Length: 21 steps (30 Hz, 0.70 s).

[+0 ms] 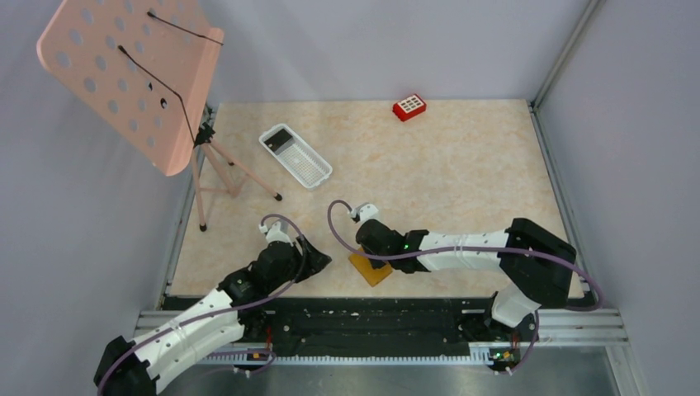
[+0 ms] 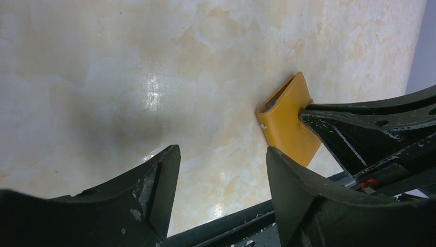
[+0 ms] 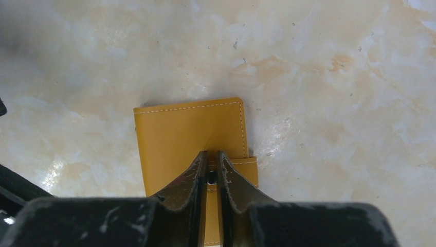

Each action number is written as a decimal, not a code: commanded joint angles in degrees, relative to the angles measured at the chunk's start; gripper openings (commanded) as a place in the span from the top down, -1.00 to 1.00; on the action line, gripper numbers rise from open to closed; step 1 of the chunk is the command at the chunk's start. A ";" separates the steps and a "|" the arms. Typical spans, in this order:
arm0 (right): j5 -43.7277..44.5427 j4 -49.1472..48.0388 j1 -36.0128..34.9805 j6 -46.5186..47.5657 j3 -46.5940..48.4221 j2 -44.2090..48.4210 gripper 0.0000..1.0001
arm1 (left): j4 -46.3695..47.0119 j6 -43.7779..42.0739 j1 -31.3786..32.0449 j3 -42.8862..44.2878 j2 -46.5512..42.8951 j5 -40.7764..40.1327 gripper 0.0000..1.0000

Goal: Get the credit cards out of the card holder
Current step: Open the card holder at the center of the board.

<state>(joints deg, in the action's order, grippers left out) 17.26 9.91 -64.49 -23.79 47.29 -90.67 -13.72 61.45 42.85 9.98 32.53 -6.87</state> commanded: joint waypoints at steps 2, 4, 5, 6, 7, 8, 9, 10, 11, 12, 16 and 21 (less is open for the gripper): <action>-4.14 2.67 -1.25 -6.69 -3.91 -1.79 0.95 | 3.11 -0.72 0.22 2.24 1.33 0.74 -0.35; -5.29 0.59 -1.21 -8.38 -4.42 -0.64 1.00 | 4.45 -0.48 0.22 2.03 2.14 1.46 -0.36; -5.74 -0.38 -1.20 -9.26 -4.56 -0.12 1.00 | 5.36 -0.34 0.22 1.90 2.64 1.90 -0.36; -6.05 -1.20 -1.16 -10.09 -4.62 0.33 1.00 | 6.13 -0.16 0.23 1.81 3.39 2.29 -0.36; -6.39 -1.81 -1.04 -10.76 -4.49 0.80 1.00 | 6.82 -0.13 0.22 1.80 4.01 2.64 -0.36; -6.46 -1.86 -1.04 -11.00 -4.11 1.47 1.00 | 7.42 -0.03 0.22 1.80 4.57 3.01 -0.35; -6.84 -1.84 -1.07 -10.64 -3.47 2.16 1.00 | 7.64 -0.06 0.22 1.92 5.11 3.08 -0.35; -7.40 -1.58 -1.07 -9.67 -2.91 3.02 0.92 | 7.75 -0.10 0.22 2.14 5.47 3.17 -0.35; -7.97 -1.30 -1.07 -8.43 -2.33 4.13 0.80 | 7.79 -0.22 0.22 2.39 5.76 3.14 -0.34; -8.50 -1.00 -1.05 -7.02 -1.89 5.21 0.65 | 7.72 -0.41 0.22 2.57 5.78 2.98 -0.34; -8.31 1.36 -1.10 -1.66 -0.95 6.89 0.40 | 6.76 -0.76 0.22 2.59 4.52 1.71 -0.35; -8.26 2.90 -1.26 1.04 -0.75 5.21 0.30 | 6.43 -0.59 0.22 1.70 3.10 1.16 -0.36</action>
<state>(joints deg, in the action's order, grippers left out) 9.32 10.83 -64.77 -26.35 44.69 -85.54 -9.47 61.41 42.85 10.28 36.58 -4.58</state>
